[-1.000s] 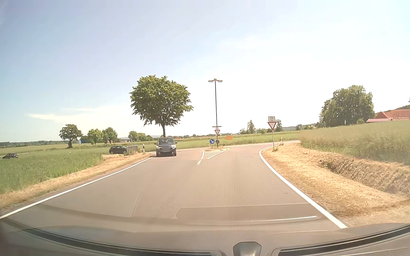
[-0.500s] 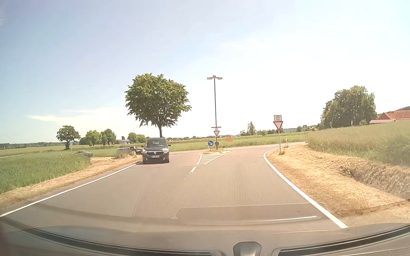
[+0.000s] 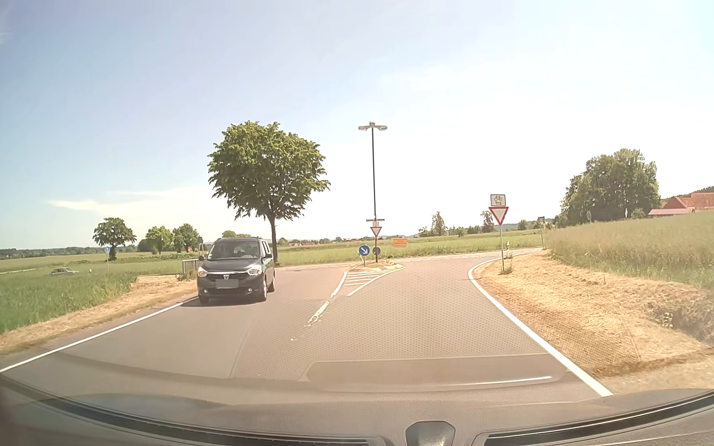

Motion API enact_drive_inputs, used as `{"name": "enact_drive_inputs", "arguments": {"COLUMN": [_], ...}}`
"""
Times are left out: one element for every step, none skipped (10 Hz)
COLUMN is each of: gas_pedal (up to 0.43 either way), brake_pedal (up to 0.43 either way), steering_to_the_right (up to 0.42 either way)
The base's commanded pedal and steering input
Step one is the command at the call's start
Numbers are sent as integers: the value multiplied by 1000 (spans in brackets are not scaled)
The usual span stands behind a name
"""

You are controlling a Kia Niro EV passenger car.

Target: Follow the waypoints while adhering to traffic rules and regulations

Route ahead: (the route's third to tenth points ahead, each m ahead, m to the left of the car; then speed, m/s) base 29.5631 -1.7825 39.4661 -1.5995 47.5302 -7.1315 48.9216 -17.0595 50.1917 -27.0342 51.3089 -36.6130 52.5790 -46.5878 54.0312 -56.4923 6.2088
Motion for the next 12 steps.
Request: {"name": "enact_drive_inputs", "arguments": {"gas_pedal": [138,138,138,138,138,138,138,138,138,138,138,138], "brake_pedal": [6,6,6,6,6,6,6,6,6,6,6,6], "steering_to_the_right": [3,4,8,14,19,22,26,29,31,32,33,33]}}
